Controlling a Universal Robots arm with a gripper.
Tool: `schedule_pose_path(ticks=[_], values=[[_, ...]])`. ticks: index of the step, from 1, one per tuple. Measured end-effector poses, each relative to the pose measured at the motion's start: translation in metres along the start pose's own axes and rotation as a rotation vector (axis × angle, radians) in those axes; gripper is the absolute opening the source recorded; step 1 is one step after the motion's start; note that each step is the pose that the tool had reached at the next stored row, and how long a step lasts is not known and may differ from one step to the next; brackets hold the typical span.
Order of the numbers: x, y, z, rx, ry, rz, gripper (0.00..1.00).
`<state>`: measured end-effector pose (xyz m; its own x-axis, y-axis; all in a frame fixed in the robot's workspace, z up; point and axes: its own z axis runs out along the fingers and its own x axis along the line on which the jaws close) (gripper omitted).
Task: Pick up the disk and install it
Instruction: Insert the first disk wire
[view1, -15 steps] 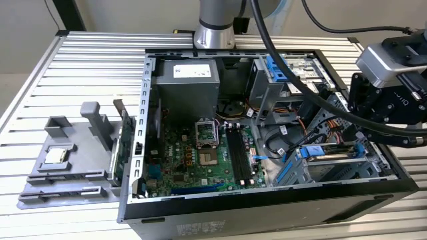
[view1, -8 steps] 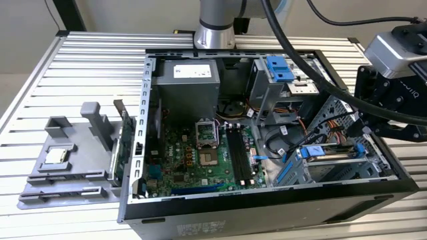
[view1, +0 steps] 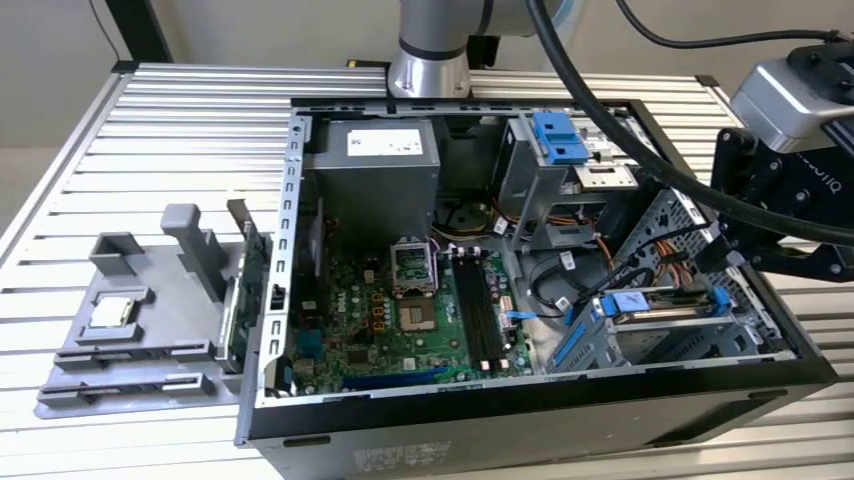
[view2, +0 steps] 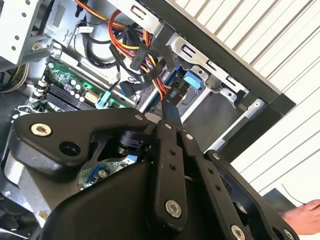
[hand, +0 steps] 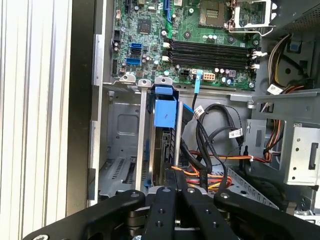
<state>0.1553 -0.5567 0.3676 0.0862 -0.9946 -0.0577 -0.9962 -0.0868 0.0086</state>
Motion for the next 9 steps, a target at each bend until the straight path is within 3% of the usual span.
schedule_pose_path(ticks=[7,9], values=[[0.0000,0.0000,-0.0002,-0.0001,0.0000,-0.002,0.00],[0.0000,0.0001,-0.0002,-0.0007,0.0002,-0.019,0.00]])
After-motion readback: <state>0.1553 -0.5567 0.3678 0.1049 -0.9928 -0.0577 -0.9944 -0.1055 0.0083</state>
